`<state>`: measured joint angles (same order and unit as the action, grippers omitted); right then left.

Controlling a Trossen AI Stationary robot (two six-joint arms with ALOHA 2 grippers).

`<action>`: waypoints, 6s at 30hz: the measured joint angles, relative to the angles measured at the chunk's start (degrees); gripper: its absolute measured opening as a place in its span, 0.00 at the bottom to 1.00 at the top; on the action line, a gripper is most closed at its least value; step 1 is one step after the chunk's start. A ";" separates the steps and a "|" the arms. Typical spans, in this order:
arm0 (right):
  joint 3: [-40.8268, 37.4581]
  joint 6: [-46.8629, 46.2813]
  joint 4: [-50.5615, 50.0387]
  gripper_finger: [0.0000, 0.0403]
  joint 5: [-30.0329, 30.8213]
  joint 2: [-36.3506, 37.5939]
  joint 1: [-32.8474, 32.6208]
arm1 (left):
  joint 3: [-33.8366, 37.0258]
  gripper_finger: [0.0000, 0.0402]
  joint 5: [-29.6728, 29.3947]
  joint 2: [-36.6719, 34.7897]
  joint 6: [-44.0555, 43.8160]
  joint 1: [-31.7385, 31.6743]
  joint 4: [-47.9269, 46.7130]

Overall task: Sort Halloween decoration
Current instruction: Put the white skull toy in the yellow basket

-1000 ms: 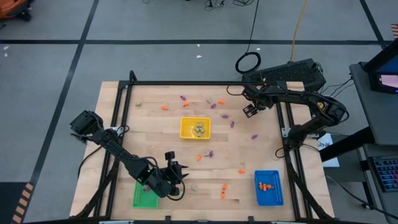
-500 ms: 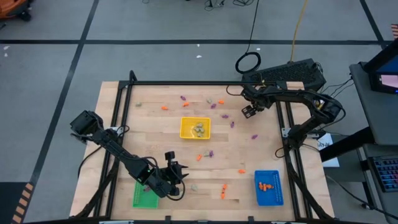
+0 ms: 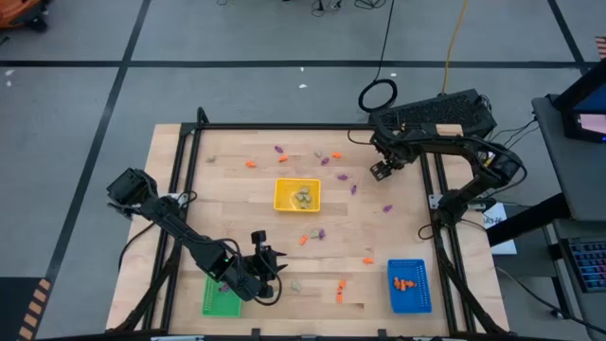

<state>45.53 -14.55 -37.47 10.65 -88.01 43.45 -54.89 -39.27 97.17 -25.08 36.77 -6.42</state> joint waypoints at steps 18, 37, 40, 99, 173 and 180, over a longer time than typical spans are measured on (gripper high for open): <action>-0.79 1.16 1.81 0.38 -2.33 0.00 0.08 | 0.00 0.33 0.00 0.00 0.00 -0.01 0.02; -0.87 2.19 0.01 0.34 -4.91 0.52 -0.01 | 0.00 0.33 0.00 0.00 0.02 -0.01 0.00; -0.99 2.21 -1.18 0.34 -6.37 1.43 -0.05 | 0.00 0.33 0.00 0.00 0.00 -0.02 0.00; -28.16 7.86 82.62 0.34 -7.35 33.82 -61.25 | 0.00 0.33 0.00 -0.02 0.44 0.00 1.64; 10.13 3.92 38.68 0.49 -2.11 -19.19 -70.16 | -0.02 0.33 0.01 -0.02 1.53 -0.01 5.51; 10.20 4.10 39.10 0.40 -5.15 -20.02 -68.95 | -0.02 0.33 0.02 -0.02 1.53 -0.01 5.51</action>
<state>55.72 -10.45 1.63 5.50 -108.03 -25.50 -54.92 -39.24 97.14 -23.55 36.77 -0.91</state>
